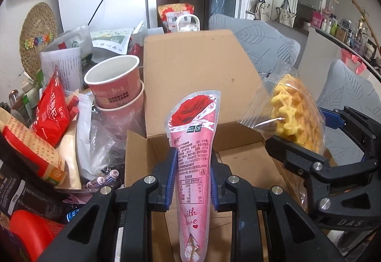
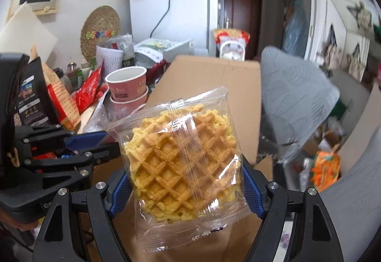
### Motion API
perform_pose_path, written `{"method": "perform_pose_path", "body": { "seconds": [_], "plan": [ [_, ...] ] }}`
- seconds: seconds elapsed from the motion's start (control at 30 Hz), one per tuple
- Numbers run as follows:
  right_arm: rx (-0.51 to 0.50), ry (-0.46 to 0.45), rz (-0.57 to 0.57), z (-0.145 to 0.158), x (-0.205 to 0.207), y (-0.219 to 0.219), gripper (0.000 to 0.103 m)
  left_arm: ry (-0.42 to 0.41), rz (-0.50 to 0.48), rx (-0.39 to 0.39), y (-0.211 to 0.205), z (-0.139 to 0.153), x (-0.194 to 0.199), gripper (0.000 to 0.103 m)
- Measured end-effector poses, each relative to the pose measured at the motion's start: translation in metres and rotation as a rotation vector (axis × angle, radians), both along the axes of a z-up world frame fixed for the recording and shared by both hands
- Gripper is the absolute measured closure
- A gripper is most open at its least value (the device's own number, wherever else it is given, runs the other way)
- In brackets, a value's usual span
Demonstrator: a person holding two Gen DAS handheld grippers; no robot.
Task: Organize snacks
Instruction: 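Carry the pink cone and waffle into the cardboard box with both tools, then open both tools to release the snacks and lift out of the box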
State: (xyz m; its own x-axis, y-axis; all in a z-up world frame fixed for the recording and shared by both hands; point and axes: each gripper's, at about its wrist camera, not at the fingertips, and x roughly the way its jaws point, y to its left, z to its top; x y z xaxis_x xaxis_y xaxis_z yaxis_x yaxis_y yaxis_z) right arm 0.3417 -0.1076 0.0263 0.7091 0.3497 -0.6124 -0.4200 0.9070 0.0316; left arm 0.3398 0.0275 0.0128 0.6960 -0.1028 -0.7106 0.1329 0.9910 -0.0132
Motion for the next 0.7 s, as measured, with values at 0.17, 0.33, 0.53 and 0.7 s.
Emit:
{"method": "perform_pose_path", "body": {
  "seconds": [0.17, 0.33, 0.53, 0.7],
  "plan": [
    [-0.003, 0.063, -0.019, -0.009, 0.012, -0.001, 0.023, 0.052, 0.006, 0.015, 0.0, -0.013, 0.011, 0.079],
    [-0.013, 0.082, -0.057, -0.013, 0.015, -0.003, 0.022, 0.065, 0.034, 0.037, 0.001, -0.021, 0.014, 0.079],
    [-0.03, 0.108, -0.071, -0.015, 0.015, -0.003, 0.019, 0.124, 0.054, 0.042, 0.0, -0.03, 0.016, 0.079],
    [-0.045, 0.079, -0.101, -0.009, 0.009, -0.007, 0.003, 0.144, 0.074, 0.026, 0.003, -0.032, 0.013, 0.038]
  ]
}}
